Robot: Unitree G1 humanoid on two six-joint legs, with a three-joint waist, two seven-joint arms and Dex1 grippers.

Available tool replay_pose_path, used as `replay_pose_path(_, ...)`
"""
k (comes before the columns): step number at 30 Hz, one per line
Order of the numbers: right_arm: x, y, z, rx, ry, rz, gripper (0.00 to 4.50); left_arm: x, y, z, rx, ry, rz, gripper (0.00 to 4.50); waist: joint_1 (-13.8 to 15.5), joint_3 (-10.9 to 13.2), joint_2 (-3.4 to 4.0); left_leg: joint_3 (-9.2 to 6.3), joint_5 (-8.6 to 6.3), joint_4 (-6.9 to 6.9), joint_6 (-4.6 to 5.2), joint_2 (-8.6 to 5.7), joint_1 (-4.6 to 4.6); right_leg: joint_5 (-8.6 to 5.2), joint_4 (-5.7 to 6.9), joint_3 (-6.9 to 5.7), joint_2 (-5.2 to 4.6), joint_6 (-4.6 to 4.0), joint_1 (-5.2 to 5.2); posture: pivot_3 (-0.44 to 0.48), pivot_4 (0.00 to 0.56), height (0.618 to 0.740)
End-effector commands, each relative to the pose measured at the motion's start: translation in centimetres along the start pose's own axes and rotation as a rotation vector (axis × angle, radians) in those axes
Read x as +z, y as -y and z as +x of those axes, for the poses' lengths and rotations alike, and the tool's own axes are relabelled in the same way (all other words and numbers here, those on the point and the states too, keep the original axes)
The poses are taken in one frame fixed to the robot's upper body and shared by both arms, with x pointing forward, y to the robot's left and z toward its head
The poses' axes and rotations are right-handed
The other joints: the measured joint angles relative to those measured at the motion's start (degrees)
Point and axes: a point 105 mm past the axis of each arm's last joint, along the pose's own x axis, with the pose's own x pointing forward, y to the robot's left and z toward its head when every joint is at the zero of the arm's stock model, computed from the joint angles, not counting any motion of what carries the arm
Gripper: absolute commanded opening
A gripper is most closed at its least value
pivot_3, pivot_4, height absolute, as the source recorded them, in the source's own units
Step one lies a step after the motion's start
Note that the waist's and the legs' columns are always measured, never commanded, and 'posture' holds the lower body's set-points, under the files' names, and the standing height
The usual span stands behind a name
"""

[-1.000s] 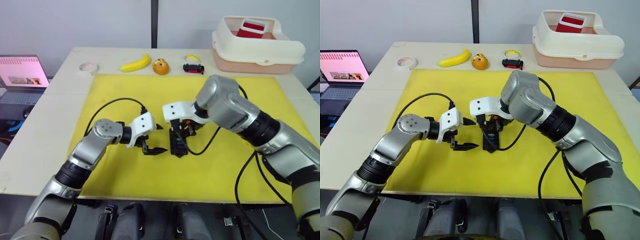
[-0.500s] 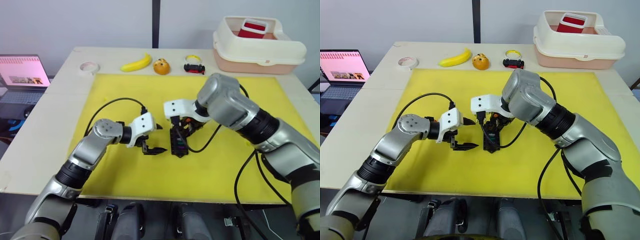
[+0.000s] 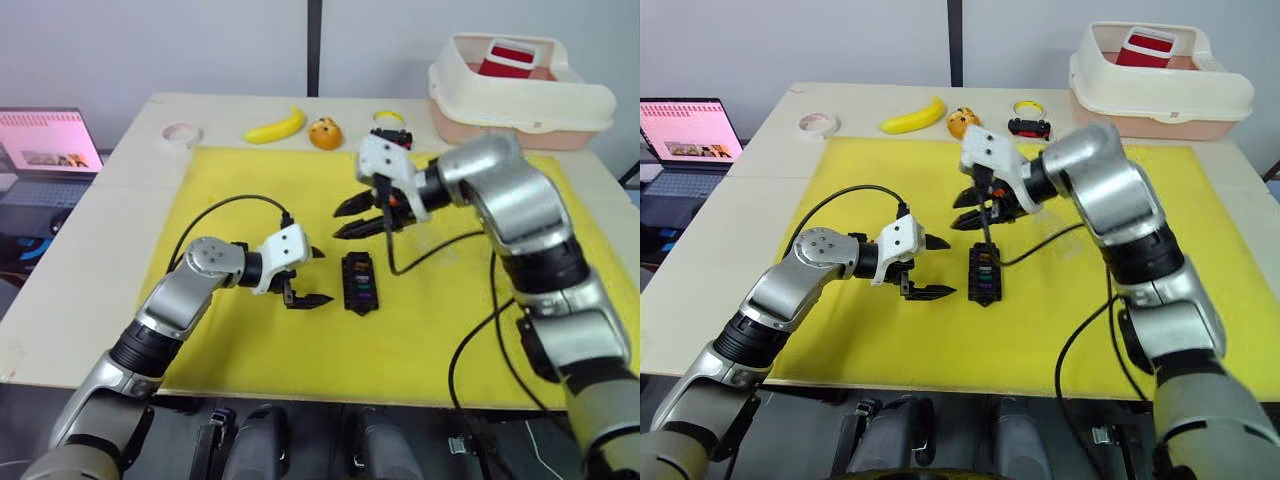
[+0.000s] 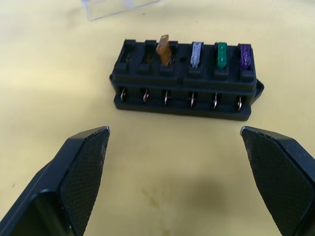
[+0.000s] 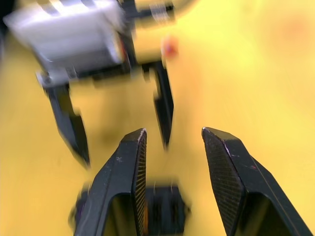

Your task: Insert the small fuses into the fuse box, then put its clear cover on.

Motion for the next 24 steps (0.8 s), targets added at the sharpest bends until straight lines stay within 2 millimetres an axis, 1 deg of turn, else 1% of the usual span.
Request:
replay_pose_path(1,0.9,-0.4,-2.4,-0.018,0.115,0.065,1.90,1.0,-0.5,-0.8,0.024,0.032,0.023,4.50,-0.1,0.0,0.00,0.01,0.00,0.01,0.00,0.00,0.00,0.01,0.00,0.01,0.00,0.01,0.00,0.000,0.150,0.740)
replay_pose_path(3,0.0,-0.5,-2.7,-0.036,0.141,0.134,1.90,1.0,-0.6,-0.9,0.023,0.032,0.022,4.50,-0.2,0.0,0.00,0.00,0.00,0.01,0.00,0.01,0.01,0.01,0.01,0.01,0.01,0.01,0.00,0.000,0.150,0.740)
replay_pose_path(7,-2.2,-1.0,-2.3,-0.058,0.139,0.172,1.90,1.0,-0.7,-0.8,0.018,0.028,0.023,4.50,-0.3,0.0,0.00,-0.02,0.00,-0.02,0.00,0.01,0.04,0.00,0.01,0.01,0.08,0.00,0.00,0.000,0.150,0.740)
replay_pose_path(12,-3.3,-0.9,-1.7,-0.076,0.153,0.200,1.90,1.1,-0.8,-0.9,0.015,0.025,0.026,4.50,-0.2,0.0,0.00,0.01,0.00,0.00,0.00,0.00,0.03,0.00,0.01,0.03,0.06,0.01,0.00,0.000,0.150,0.740)
replay_pose_path(15,-4.2,-0.9,-1.0,-0.085,0.132,0.200,1.07,1.0,-0.8,-1.0,0.014,0.021,0.024,4.50,-0.2,0.0,0.00,-0.02,0.00,-0.01,0.00,0.00,0.03,0.00,0.00,0.02,0.07,0.01,0.00,0.000,0.150,0.740)
replay_pose_path(18,-4.6,-1.2,-0.8,-0.071,0.117,0.196,1.07,1.0,-0.7,-1.1,0.016,0.018,0.022,4.50,-0.2,0.0,0.00,-0.01,0.00,0.00,0.00,0.00,0.03,0.00,0.00,0.03,0.07,0.01,0.00,0.000,0.150,0.740)
replay_pose_path(22,-6.1,-1.2,-0.4,-0.078,0.079,0.193,1.07,0.8,-0.7,-1.1,0.016,0.013,0.019,4.50,-0.2,0.0,0.00,-0.01,0.00,0.00,0.00,0.00,0.03,0.00,0.00,0.03,0.07,0.01,0.00,0.000,0.150,0.740)
replay_pose_path(24,-6.3,-1.1,-0.3,-0.083,0.079,0.191,1.07,0.9,-0.7,-1.1,0.016,0.015,0.019,4.50,-0.2,0.0,0.00,0.00,0.00,0.00,0.00,0.00,0.03,0.00,0.00,0.03,0.07,0.01,0.00,0.000,0.150,0.740)
